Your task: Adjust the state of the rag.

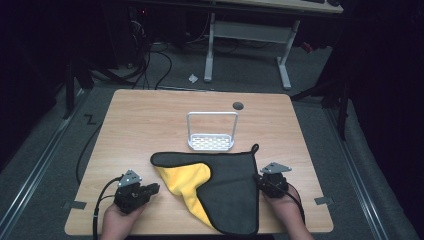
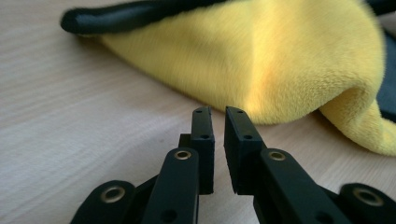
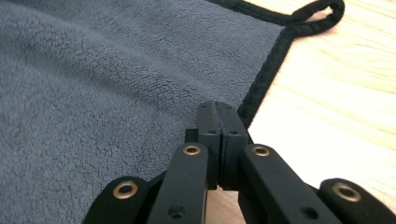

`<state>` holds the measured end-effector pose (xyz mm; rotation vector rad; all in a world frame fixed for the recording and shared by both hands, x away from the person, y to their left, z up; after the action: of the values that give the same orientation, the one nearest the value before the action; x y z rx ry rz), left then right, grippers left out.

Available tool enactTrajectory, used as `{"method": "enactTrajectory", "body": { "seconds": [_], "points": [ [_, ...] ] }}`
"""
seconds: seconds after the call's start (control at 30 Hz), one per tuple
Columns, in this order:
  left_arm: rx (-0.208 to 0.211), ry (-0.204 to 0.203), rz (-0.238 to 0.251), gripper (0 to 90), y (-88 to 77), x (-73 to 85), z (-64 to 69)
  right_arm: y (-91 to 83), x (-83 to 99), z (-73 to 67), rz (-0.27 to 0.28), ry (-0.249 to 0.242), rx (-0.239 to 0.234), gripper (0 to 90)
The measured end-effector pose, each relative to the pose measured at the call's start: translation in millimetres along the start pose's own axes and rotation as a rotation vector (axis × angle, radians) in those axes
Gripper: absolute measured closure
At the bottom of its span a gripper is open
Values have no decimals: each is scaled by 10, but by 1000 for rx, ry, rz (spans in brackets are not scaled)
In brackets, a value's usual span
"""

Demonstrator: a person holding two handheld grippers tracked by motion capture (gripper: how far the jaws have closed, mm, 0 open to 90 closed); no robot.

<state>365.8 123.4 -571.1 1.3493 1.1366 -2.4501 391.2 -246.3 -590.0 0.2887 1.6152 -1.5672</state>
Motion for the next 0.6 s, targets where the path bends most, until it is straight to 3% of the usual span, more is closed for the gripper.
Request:
{"method": "enactTrajectory", "body": {
  "seconds": [0.2,0.27,0.3,0.33,0.53,0.6],
  "points": [
    [13,51,24,747,22,-111,154,1,-3,-12,-2,-15,21,900],
    [33,70,24,716,86,-173,251,1,-2,-13,0,-17,24,900],
    [66,65,27,676,158,-266,330,0,1,-12,3,-11,22,900],
    [66,65,27,659,158,-266,330,0,1,-12,3,-11,22,900],
    [132,126,2,532,591,-688,678,0,0,-11,3,-24,23,900],
    [131,148,-31,512,809,-783,747,3,1,19,0,-23,30,900]
  ]
}}
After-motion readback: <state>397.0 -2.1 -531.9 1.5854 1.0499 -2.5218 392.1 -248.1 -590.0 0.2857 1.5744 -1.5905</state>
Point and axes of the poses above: each handheld gripper's, and its own axes: y roughly forward along the jaws, x roughly out of its underside, z roughly to its right, the point moved 9 cm from there along y, roughly forward along the jaws, and after that the axes turned 7 degrees about x, right-handed, at the moved point
